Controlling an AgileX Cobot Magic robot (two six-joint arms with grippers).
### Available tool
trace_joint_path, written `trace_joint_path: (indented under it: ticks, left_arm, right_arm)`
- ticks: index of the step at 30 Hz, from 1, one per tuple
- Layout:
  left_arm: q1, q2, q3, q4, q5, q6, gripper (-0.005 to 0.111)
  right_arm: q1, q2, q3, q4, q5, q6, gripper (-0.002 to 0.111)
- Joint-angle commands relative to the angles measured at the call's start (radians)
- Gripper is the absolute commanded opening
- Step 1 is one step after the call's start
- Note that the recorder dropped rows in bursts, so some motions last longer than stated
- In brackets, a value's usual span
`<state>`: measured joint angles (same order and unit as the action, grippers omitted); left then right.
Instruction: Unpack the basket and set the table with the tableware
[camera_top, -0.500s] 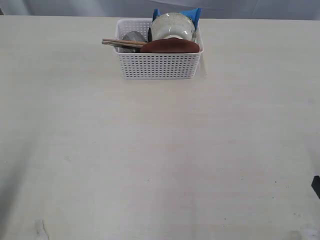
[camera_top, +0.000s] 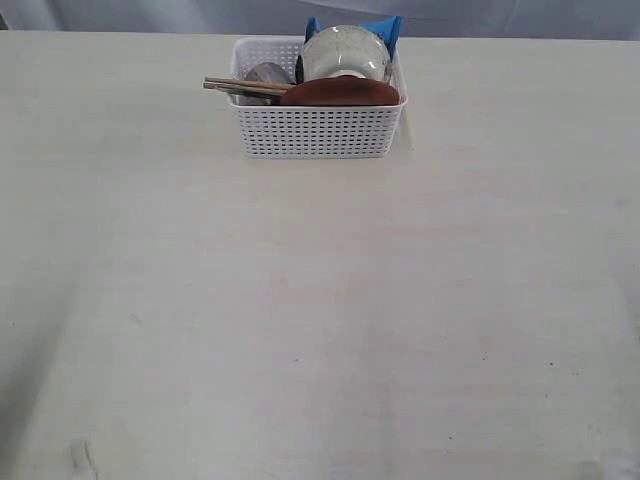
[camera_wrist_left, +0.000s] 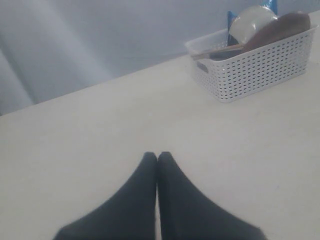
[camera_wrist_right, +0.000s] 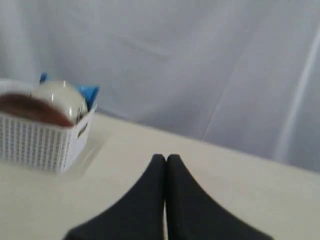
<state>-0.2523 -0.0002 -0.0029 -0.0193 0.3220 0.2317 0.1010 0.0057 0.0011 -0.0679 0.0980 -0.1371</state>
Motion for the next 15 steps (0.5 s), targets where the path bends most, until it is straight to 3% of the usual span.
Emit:
trace_joint_path:
  ticks: [1, 3, 4, 5, 7, 9, 11, 12, 14, 15]
  left_arm:
    - [-0.006, 0.0, 0.003, -0.011, 0.001, -0.008, 0.0]
    - [-0.006, 0.0, 0.003, -0.011, 0.001, -0.008, 0.0]
    - [-0.006, 0.0, 0.003, -0.011, 0.001, -0.008, 0.0]
    - [-0.006, 0.0, 0.003, -0.011, 0.001, -0.008, 0.0]
    - [-0.006, 0.0, 0.003, -0.011, 0.001, -0.008, 0.0]
    - [-0.006, 0.0, 0.003, -0.011, 0.001, -0.008, 0.0]
    - [-0.006, 0.0, 0.003, -0.011, 0.001, -0.008, 0.0]
    - [-0.006, 0.0, 0.003, -0.011, 0.001, -0.008, 0.0]
    - [-0.006, 0.0, 0.003, -0.011, 0.001, -0.008, 0.0]
    - [-0.006, 0.0, 0.003, -0.011, 0.001, -0.008, 0.0]
  right_arm:
    - [-0.006, -0.006, -0.001, -0.012, -0.432, -0.001, -0.001]
    - [-0.006, -0.006, -0.001, -0.008, -0.728, 0.075, -0.001]
    - [-0.006, -0.006, -0.001, -0.005, -0.902, 0.255, -0.001]
    - [-0.006, -0.006, -0.001, 0.01, -0.963, 0.339, -0.001]
    - [-0.006, -0.006, -0.06, -0.006, -0.849, 0.426, -0.001]
    - [-0.006, 0.029, -0.225, -0.2, -0.516, 0.528, 0.0]
    - [-0.006, 0.14, -0.367, -0.307, -0.317, 0.601, 0.004]
    - [-0.006, 0.198, -0.43, -0.327, -0.244, 0.615, 0.013]
    - [-0.001, 0.351, -0.587, -0.335, -0.098, 0.611, 0.041]
    - [0.009, 0.449, -0.669, -0.335, -0.013, 0.548, 0.06]
